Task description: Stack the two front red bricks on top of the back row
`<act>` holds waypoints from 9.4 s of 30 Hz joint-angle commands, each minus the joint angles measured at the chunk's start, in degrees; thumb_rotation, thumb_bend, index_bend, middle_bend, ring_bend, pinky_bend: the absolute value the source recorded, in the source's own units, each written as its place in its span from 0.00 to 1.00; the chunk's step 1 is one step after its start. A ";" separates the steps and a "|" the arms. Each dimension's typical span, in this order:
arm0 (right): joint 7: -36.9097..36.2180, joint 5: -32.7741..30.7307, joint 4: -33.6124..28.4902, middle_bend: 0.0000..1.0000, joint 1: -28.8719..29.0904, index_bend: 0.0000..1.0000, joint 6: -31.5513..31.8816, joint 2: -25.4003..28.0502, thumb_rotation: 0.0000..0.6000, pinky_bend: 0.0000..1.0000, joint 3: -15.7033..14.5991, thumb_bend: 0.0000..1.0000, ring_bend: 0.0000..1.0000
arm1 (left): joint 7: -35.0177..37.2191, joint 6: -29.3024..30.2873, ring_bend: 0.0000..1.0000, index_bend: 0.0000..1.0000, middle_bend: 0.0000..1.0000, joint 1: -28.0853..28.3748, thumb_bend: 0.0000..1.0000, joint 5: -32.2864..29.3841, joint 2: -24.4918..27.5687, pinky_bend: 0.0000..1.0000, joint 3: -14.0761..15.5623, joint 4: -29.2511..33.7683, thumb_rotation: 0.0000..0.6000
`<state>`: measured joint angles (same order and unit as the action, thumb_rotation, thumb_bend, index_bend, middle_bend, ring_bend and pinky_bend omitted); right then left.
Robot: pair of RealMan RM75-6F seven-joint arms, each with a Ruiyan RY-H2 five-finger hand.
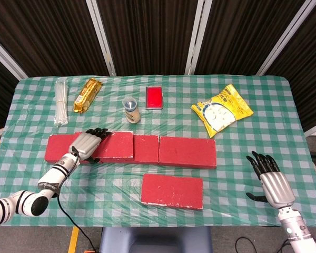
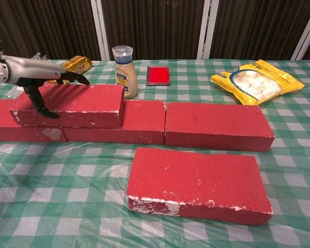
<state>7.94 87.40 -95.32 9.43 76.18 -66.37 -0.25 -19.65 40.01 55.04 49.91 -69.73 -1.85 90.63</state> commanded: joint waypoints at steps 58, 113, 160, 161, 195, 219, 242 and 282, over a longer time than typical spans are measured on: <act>24.01 -15.73 -13.13 0.00 10.83 0.00 -16.44 -21.74 1.00 0.00 2.66 0.06 0.00 | 32.49 38.01 0.00 0.00 0.00 -35.34 0.29 44.26 -1.33 0.02 11.02 -12.80 1.00; 26.53 -24.93 -26.07 0.42 26.22 0.49 -14.05 -7.78 0.94 0.40 9.42 0.11 0.34 | 29.75 36.53 0.00 0.00 0.00 -38.66 0.29 41.24 0.84 0.02 6.19 -10.10 1.00; 9.01 -38.25 10.56 0.42 46.64 0.45 -37.10 -14.37 0.98 0.41 11.68 0.11 0.36 | 22.09 34.99 0.00 0.00 0.00 -39.96 0.29 36.58 -1.31 0.02 2.31 -10.96 1.00; 9.63 -38.88 10.27 0.42 46.68 0.45 -36.32 -14.45 0.98 0.41 11.49 0.11 0.36 | 22.19 34.95 0.00 0.00 0.00 -39.98 0.29 36.60 -1.25 0.02 2.33 -10.93 1.00; 21.52 -52.07 3.21 0.41 50.18 0.37 -25.44 -17.27 0.99 0.41 9.11 0.11 0.36 | 24.53 34.74 0.00 0.00 0.00 -40.05 0.29 38.89 0.19 0.02 3.27 -9.83 1.00; 21.58 -53.84 5.18 0.41 50.89 0.32 -26.05 -18.68 0.99 0.41 9.42 0.11 0.36 | 24.72 33.70 0.00 0.00 0.00 -39.80 0.29 38.44 0.26 0.03 3.17 -9.74 1.00; 22.20 -55.37 4.24 0.37 51.30 0.13 -25.82 -18.37 1.00 0.40 9.38 0.11 0.29 | 24.70 33.40 0.00 0.00 0.00 -39.73 0.29 38.40 0.22 0.02 3.22 -9.74 1.00; 21.62 -60.60 -2.47 0.00 51.87 0.00 -24.62 -13.25 0.90 0.09 9.41 0.00 0.00 | 25.07 33.23 0.00 0.00 0.00 -39.71 0.29 38.45 0.43 0.02 3.35 -9.49 1.00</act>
<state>30.43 25.93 -96.71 61.95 50.88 -80.62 8.78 5.42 73.24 15.34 88.35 -69.31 1.50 81.13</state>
